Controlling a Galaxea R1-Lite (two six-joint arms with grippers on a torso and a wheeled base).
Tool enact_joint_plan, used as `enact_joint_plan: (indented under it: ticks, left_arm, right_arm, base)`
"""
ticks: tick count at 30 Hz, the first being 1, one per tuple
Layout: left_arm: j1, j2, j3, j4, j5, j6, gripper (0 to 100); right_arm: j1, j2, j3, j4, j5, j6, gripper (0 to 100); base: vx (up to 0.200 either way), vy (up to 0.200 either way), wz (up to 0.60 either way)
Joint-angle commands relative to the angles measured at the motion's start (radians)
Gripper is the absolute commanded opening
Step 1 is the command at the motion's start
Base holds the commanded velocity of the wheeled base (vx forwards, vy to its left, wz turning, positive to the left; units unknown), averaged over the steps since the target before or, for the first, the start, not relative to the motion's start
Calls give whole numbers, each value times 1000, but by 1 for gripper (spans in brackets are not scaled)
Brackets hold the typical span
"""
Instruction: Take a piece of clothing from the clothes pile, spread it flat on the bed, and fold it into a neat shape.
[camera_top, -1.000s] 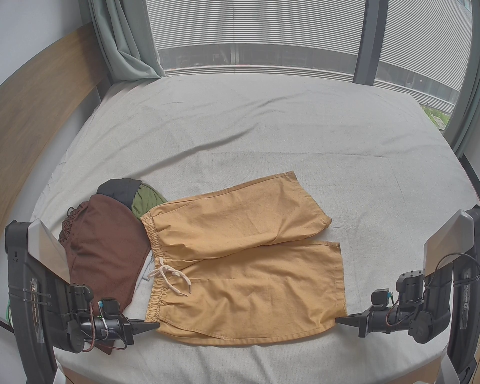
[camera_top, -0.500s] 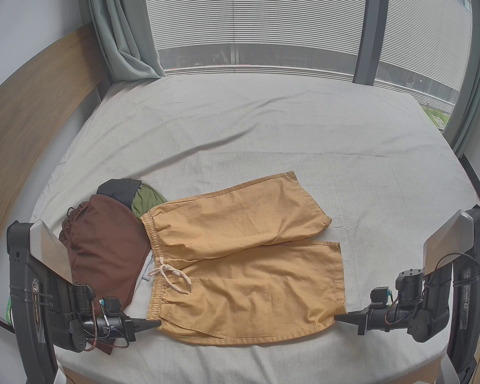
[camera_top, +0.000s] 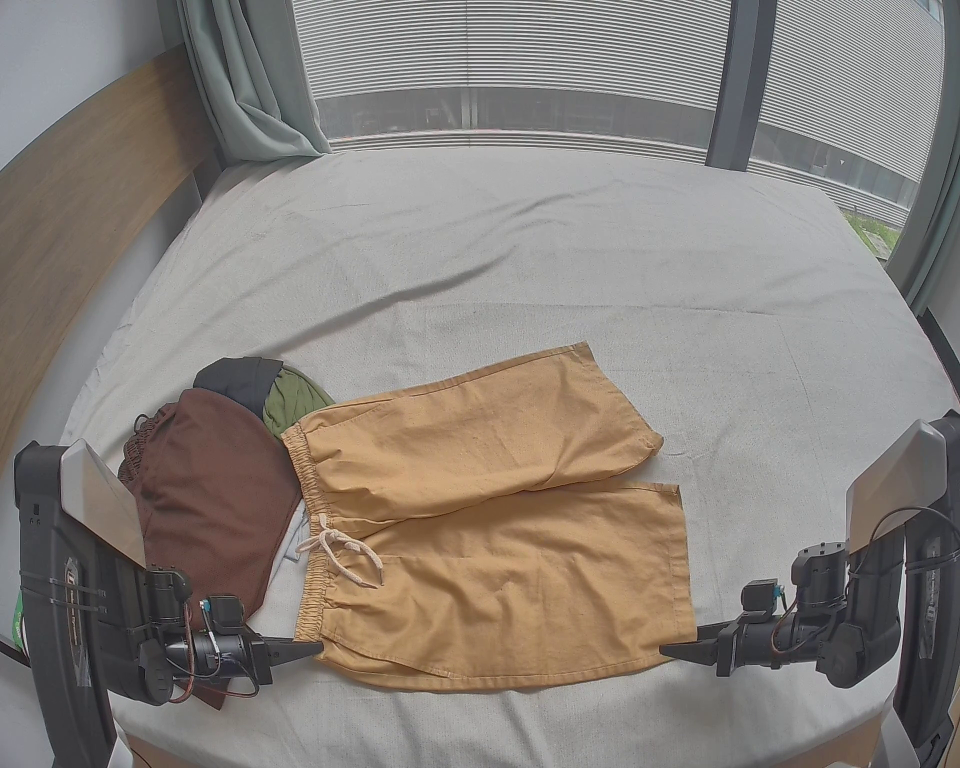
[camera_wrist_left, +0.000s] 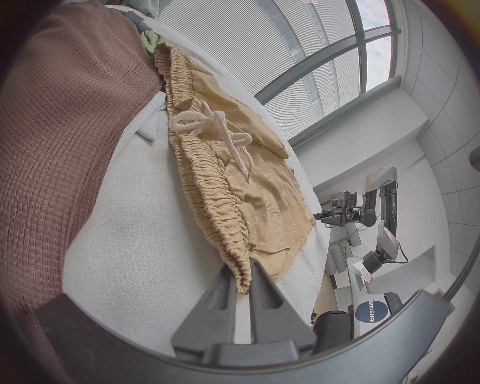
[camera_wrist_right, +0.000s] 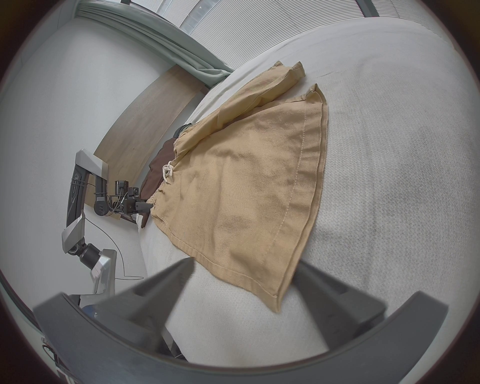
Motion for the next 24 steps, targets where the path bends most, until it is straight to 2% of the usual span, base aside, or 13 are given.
enact_joint_plan:
  ticks: [1, 11, 12, 24]
  left_arm:
    - [0, 2, 0, 1, 0, 0, 0]
    - [0, 2, 0, 1, -2, 0, 0]
    - [0, 2, 0, 1, 0, 0, 0]
    - [0, 2, -1, -1, -2, 2, 0]
  right_arm:
    - [1, 4, -3, -1, 1, 3, 100]
    - [4, 23, -3, 1, -1, 3, 100]
    - [4, 29, -4, -1, -1, 1, 0]
    - [3, 32, -15, -1, -2, 4, 0]
  base:
    - [0, 0, 0]
    - [0, 0, 0]
    - [0, 0, 0]
    - [0, 0, 0]
